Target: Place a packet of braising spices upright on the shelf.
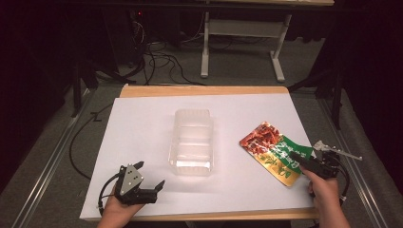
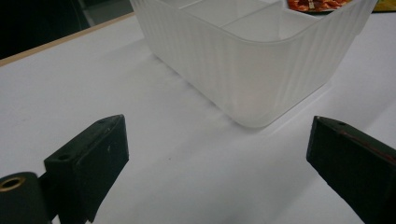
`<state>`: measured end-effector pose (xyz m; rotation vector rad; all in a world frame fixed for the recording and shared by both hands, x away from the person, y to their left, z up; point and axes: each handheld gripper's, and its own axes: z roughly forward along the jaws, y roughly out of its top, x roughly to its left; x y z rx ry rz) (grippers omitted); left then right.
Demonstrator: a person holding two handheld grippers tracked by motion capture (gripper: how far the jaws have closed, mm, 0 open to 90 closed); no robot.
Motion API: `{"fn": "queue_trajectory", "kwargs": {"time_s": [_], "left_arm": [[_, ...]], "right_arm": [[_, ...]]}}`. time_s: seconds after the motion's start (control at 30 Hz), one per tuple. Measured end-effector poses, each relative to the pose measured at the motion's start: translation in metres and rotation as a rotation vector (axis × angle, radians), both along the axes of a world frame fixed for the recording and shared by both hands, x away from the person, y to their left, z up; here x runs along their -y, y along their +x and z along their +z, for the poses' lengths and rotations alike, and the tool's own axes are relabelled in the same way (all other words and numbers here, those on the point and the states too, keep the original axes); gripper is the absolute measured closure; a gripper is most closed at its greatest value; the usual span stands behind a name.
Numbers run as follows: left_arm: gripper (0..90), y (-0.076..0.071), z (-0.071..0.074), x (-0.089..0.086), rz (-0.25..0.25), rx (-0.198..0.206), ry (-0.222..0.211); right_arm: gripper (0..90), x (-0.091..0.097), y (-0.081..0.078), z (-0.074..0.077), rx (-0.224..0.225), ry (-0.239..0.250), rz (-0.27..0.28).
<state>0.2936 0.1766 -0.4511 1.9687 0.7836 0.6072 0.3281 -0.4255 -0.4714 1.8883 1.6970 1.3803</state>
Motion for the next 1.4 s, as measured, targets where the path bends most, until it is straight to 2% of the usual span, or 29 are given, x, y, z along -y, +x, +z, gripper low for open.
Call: {"fn": "queue_trajectory", "kwargs": {"time_s": [0.1,0.17,0.27,0.37,0.43,0.5,0.53,0.63,0.7,0.73,0.87,0.9,0.93,1.03,1.23,1.37,1.4], "left_arm": [[6.0,0.001,0.0,0.001,-0.002,0.001,0.002],[6.1,0.001,0.0,0.001,-0.004,0.001,0.002],[6.1,0.002,0.0,0.003,-0.01,0.002,0.002],[6.2,0.004,0.001,0.006,-0.017,0.003,0.0],[6.3,0.005,0.0,0.008,-0.024,0.006,0.004],[6.3,0.006,0.0,0.01,-0.031,0.006,0.007],[6.4,0.006,0.001,0.011,-0.034,0.007,0.01],[6.4,0.007,0.0,0.012,-0.039,0.008,0.013],[6.5,0.008,0.0,0.012,-0.038,0.009,0.013],[6.5,0.007,0.0,0.012,-0.038,0.009,0.013],[6.6,0.007,0.0,0.012,-0.037,0.009,0.013],[6.6,0.007,0.0,0.012,-0.037,0.009,0.014],[6.6,0.007,0.0,0.012,-0.039,0.008,0.014],[6.6,0.007,0.0,0.012,-0.039,0.009,0.017],[6.7,0.007,0.0,0.013,-0.043,0.007,0.022],[6.7,0.007,0.0,0.013,-0.044,0.008,0.024],[6.7,0.006,0.0,0.013,-0.044,0.009,0.025]], "right_arm": [[24.1,-0.004,-0.001,0.0,-0.006,-0.003,0.013],[24.1,-0.013,-0.006,0.001,-0.003,-0.026,0.045],[23.9,-0.019,-0.009,0.003,-0.003,-0.036,0.063],[23.8,-0.033,-0.015,0.007,0.011,-0.078,0.094],[23.9,-0.045,-0.018,0.008,0.002,-0.106,0.118],[24.0,-0.049,-0.019,0.007,-0.002,-0.116,0.127],[24.6,-0.056,-0.019,0.007,-0.018,-0.134,0.138],[26.7,-0.06,-0.019,0.006,-0.03,-0.155,0.143],[30.0,-0.059,-0.019,0.005,-0.03,-0.159,0.141],[35.0,-0.056,-0.019,0.004,-0.037,-0.137,0.133],[40.1,-0.053,-0.019,0.004,-0.042,-0.118,0.122],[47.1,-0.052,-0.019,0.004,-0.044,-0.129,0.118],[47.1,-0.052,-0.019,0.004,-0.044,-0.129,0.118],[59.2,-0.051,-0.02,0.005,-0.045,-0.15,0.102],[83.1,-0.041,-0.021,0.009,-0.014,-0.195,0.062],[87.9,-0.036,-0.018,0.009,0.009,-0.196,0.054],[90.0,-0.034,-0.016,0.01,0.032,-0.192,0.047]]}}
